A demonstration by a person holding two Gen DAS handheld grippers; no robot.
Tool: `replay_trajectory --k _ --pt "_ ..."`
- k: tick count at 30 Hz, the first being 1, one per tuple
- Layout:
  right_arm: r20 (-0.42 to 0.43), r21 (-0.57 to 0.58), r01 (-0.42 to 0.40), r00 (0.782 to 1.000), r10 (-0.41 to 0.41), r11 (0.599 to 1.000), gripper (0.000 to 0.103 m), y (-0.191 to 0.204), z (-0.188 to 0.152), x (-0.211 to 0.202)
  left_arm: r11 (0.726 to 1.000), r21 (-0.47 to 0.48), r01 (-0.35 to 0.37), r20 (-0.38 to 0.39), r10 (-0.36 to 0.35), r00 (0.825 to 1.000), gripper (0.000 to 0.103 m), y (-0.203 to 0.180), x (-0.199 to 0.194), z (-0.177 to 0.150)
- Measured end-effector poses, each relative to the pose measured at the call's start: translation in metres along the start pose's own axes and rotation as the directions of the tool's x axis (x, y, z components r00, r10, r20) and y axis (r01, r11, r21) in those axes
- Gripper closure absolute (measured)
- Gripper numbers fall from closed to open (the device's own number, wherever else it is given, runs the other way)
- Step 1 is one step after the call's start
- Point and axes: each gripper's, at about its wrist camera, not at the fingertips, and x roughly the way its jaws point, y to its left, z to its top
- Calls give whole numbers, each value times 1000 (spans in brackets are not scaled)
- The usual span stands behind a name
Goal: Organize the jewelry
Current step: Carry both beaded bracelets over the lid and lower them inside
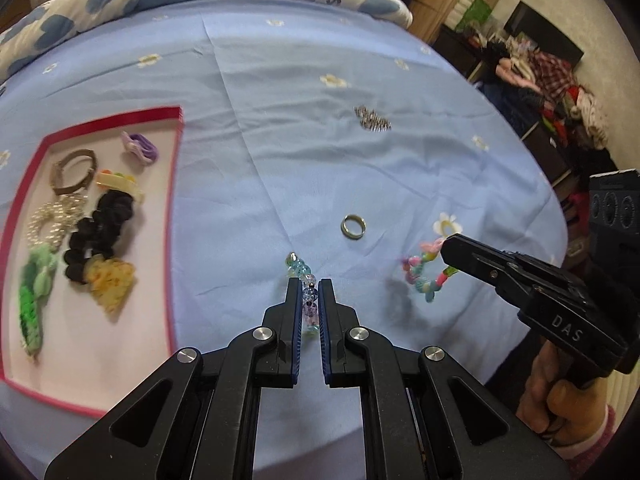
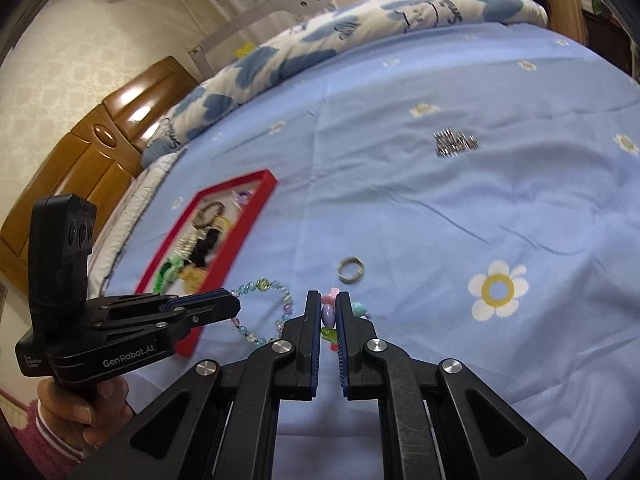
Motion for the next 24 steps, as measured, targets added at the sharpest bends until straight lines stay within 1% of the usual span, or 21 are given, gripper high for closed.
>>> replay_trajectory --k 10,16,24 --pt "30 -43 -41 999 42 998 96 32 9 -10 997 -76 14 86 -8 996 97 25 -48 -8" --pt "24 -74 -73 997 75 995 96 51 12 -7 991 -132 -4 129 21 991 97 49 -68 -15" --pt "2 -128 -128 992 129 983 96 86 15 4 975 -220 -30 159 66 985 97 88 -86 -27"
